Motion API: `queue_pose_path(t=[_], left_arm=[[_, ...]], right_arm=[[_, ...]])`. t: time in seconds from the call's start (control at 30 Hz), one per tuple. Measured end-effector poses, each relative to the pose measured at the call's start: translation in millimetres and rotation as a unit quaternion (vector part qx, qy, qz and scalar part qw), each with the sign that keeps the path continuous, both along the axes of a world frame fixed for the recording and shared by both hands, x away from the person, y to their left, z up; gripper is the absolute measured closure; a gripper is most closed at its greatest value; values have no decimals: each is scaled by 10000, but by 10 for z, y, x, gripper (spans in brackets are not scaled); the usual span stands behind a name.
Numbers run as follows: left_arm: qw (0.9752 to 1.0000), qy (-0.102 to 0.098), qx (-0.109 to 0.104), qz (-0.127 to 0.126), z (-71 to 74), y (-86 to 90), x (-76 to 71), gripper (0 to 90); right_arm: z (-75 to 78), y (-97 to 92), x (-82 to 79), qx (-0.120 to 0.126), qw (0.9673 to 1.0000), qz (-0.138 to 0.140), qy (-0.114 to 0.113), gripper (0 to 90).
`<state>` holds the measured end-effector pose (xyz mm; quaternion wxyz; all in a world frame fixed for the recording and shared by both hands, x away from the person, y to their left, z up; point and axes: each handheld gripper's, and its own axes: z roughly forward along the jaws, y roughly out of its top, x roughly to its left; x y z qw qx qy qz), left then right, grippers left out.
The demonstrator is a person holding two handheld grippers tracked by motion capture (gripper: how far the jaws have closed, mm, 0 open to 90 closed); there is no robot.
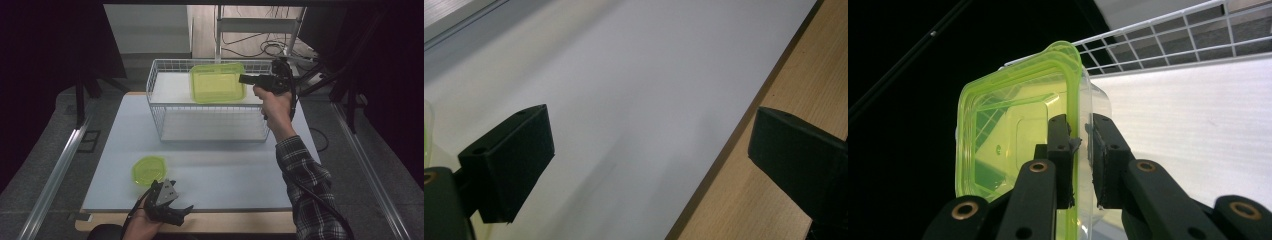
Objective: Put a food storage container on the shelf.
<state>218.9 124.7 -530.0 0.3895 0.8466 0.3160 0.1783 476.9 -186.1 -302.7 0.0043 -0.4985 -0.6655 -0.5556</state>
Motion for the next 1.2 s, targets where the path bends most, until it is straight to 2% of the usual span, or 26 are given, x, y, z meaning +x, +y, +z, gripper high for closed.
queue_pose_path(t=[0.43,0.57,0.7,0.83,0.93,1.03,1.2], left_arm=[[10000,-6,1,-7,-1,0,-3,46],[10000,-4,21,-14,-2,-1,-2,46],[10000,-1,26,-22,-3,-3,-2,46],[10000,12,34,-31,-6,-3,0,46],[10000,14,35,-34,-8,-5,-1,45],[10000,25,38,-36,-10,-6,-1,45],[10000,36,29,-42,-10,-5,0,45]], right_arm=[[-99,42,135,-55,9995,-294,82,797],[-110,41,154,-109,9992,-393,34,783],[-103,65,168,-409,9981,-456,-27,754],[-104,83,193,-553,9973,-480,-82,743],[-102,102,216,-756,9957,-517,-145,731],[-102,119,235,-872,9946,-542,-167,721],[-114,134,282,-901,9945,-519,-145,707]])
